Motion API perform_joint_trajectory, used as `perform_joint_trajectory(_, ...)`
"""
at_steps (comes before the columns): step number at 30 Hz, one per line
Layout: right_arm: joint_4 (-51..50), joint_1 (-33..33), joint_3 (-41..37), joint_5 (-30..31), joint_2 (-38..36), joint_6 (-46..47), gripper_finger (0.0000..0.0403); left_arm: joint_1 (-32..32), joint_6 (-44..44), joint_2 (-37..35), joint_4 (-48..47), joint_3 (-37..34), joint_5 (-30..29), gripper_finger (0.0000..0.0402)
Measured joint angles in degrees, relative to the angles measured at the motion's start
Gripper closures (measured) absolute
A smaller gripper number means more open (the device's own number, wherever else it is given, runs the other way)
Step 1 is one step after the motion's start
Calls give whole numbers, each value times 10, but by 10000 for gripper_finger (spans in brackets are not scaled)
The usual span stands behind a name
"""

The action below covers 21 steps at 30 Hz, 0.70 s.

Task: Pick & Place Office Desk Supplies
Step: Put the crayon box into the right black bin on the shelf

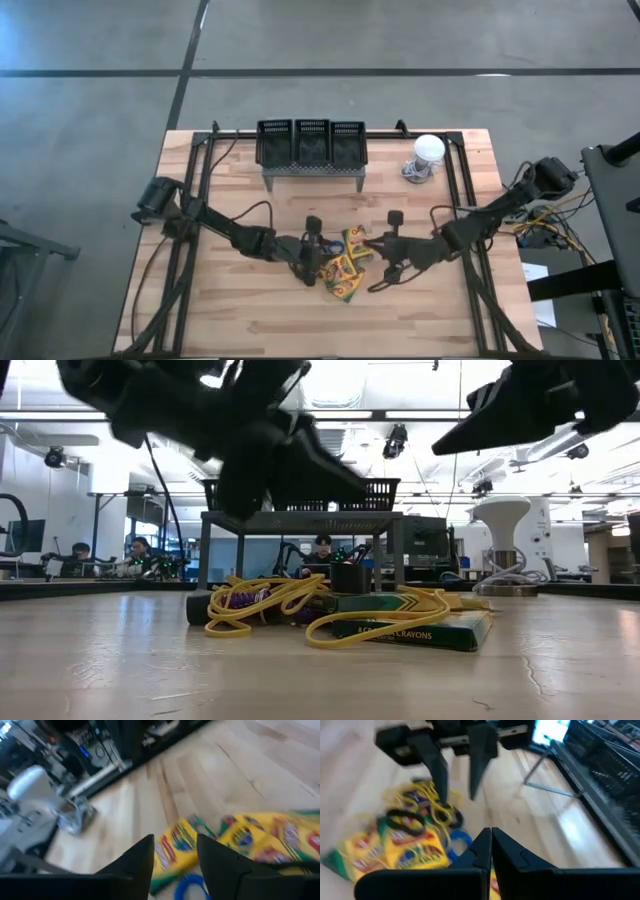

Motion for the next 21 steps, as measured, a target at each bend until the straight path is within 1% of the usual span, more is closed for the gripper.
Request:
perform_joint_trajectory(4,126,-14,-39,-3,13,1,395,4,-14,0,-2,25,2,214)
perform_joint_trajectory(6,185,-18,-50,-3,28,0,395,3,-27,0,-5,30,20,190)
perform_joint_trajectory(8,229,-19,-55,-3,41,-12,395,3,-42,0,-3,30,37,165)
perform_joint_trajectory(11,281,-19,-52,-2,57,-45,395,3,-75,0,-2,30,38,135)
perform_joint_trajectory(14,282,-17,-28,-1,61,-83,395,3,-106,0,-6,24,35,122)
perform_joint_trajectory(16,259,-11,-12,0,56,-99,394,3,-108,2,-9,24,35,121)
perform_joint_trajectory(21,145,13,35,0,25,-98,394,3,-106,4,-12,25,35,139)
